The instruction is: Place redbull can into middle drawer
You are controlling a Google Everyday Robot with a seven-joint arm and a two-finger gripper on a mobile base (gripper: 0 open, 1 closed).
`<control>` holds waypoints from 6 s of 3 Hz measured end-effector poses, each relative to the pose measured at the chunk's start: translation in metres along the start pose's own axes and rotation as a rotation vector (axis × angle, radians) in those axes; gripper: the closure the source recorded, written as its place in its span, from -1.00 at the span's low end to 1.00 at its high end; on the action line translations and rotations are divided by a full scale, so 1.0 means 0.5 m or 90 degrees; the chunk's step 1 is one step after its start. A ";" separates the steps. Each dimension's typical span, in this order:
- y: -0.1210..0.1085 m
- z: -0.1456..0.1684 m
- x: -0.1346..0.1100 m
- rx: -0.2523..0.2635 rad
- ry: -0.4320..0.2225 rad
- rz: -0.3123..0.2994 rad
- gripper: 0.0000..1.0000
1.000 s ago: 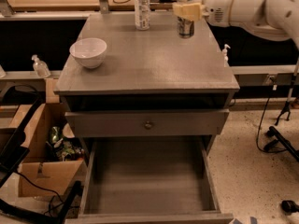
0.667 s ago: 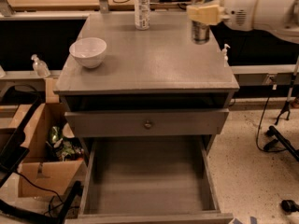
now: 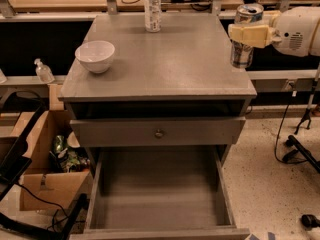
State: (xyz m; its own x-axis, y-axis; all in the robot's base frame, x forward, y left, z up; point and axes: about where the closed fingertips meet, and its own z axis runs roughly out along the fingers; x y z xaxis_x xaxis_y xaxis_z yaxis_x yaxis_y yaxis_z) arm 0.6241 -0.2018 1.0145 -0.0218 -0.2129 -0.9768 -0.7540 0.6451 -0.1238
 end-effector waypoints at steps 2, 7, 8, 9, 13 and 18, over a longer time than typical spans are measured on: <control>0.041 0.010 0.049 -0.015 -0.013 0.017 1.00; 0.364 0.132 0.458 -0.176 -0.092 0.010 1.00; 0.454 0.253 0.558 -0.232 -0.143 0.021 1.00; 0.520 0.338 0.649 -0.285 -0.176 0.029 1.00; 0.696 0.518 0.983 -0.361 -0.035 0.056 1.00; 0.728 0.526 1.025 -0.347 -0.034 0.094 -0.93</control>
Offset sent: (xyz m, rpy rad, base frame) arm -0.0865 0.0266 -0.1386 0.1686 0.0648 0.0533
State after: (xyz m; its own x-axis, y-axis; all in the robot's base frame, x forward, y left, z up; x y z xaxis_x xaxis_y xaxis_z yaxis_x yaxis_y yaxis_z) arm 0.5111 0.1168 0.4228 -0.1303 -0.1032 -0.9861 -0.9756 0.1908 0.1089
